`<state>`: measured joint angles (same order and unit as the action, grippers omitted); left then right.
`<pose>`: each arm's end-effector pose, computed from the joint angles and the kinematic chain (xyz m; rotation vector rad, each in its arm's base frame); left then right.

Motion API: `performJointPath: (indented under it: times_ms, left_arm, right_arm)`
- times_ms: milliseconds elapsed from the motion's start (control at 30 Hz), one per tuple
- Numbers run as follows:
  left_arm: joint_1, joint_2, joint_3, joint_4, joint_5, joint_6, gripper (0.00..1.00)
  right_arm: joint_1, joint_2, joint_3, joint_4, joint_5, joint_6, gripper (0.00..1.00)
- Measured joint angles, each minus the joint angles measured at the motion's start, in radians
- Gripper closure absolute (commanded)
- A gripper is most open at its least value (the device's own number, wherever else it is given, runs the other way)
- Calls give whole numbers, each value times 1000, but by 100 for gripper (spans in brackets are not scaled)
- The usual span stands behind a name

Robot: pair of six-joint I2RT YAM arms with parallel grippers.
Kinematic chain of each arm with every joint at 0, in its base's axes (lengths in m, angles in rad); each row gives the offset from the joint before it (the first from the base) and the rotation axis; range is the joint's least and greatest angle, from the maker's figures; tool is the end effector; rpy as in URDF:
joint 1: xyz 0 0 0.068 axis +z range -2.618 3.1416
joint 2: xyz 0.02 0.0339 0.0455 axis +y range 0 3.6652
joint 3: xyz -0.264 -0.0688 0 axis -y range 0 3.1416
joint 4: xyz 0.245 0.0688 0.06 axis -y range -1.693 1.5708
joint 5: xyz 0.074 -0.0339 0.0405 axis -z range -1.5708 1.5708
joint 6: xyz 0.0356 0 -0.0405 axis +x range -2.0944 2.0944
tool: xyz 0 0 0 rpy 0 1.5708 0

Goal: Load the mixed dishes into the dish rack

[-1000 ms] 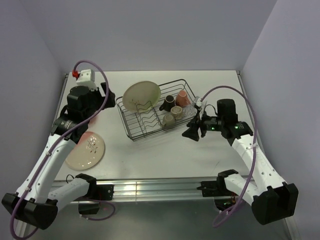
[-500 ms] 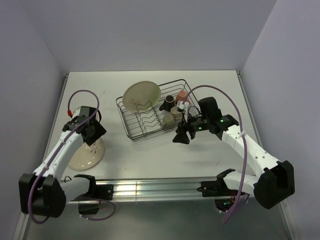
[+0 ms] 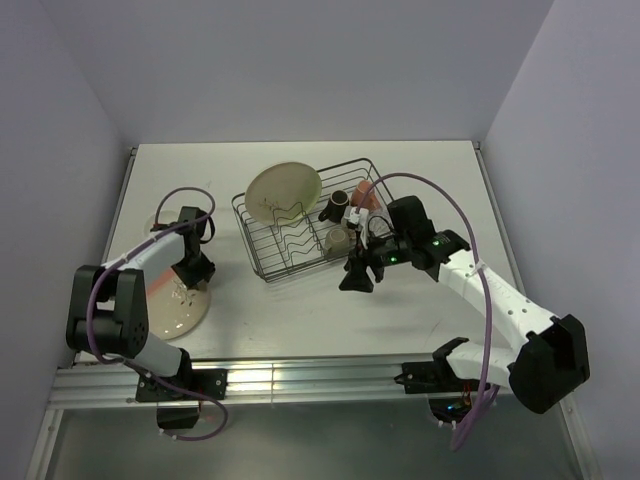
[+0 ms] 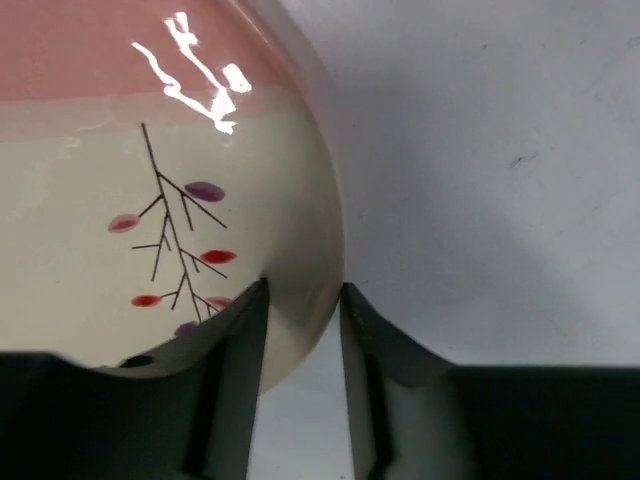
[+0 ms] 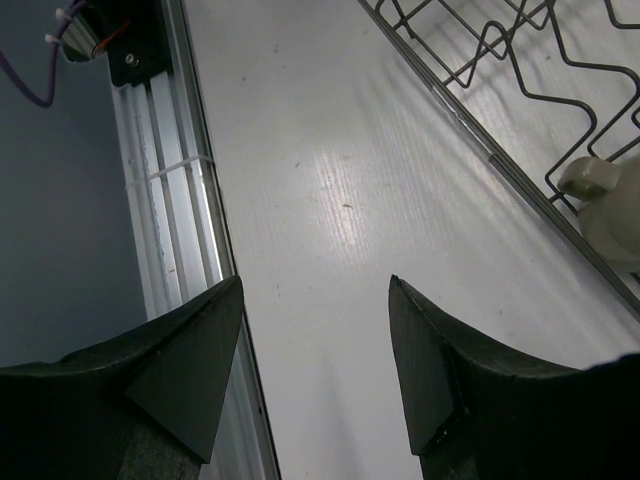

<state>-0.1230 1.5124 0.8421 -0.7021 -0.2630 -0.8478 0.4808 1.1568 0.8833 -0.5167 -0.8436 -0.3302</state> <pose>0.2544 -0.0221 0.1656 -1.0410 2.6402 0.2002 0.1957 0.1321 0.2774 -1.2525 1.8785 1.0622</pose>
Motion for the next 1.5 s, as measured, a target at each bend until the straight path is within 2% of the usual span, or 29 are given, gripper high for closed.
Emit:
performJointPath:
  times_ms: [100, 267, 433, 633, 867, 1000, 1200, 1500]
  left_arm:
    - [-1, 13, 10, 13, -8, 4, 75]
    - [-1, 38, 33, 13, -14, 22, 84]
    - [-1, 38, 35, 17, -13, 40, 100]
    - [3, 6, 26, 12, 24, 44, 100]
    - [3, -131, 26, -26, 92, 27, 100]
    - [5, -198, 31, -43, 123, 11, 100]
    - [17, -231, 34, -56, 161, 2, 100]
    - [56, -286, 34, -77, 200, -5, 100]
  right_arm:
    - [16, 16, 0, 0, -3, 0, 33]
    - [61, 37, 4, -1, -5, -9, 33]
    - [118, 64, 40, -2, -14, -23, 34]
    - [219, 130, 84, 29, -24, 23, 36]
    - [351, 323, 192, 218, 22, 333, 38]
    - [406, 458, 300, 299, 114, 517, 38]
    - [494, 542, 364, 400, 289, 728, 34]
    - [582, 726, 502, 522, 424, 877, 34]
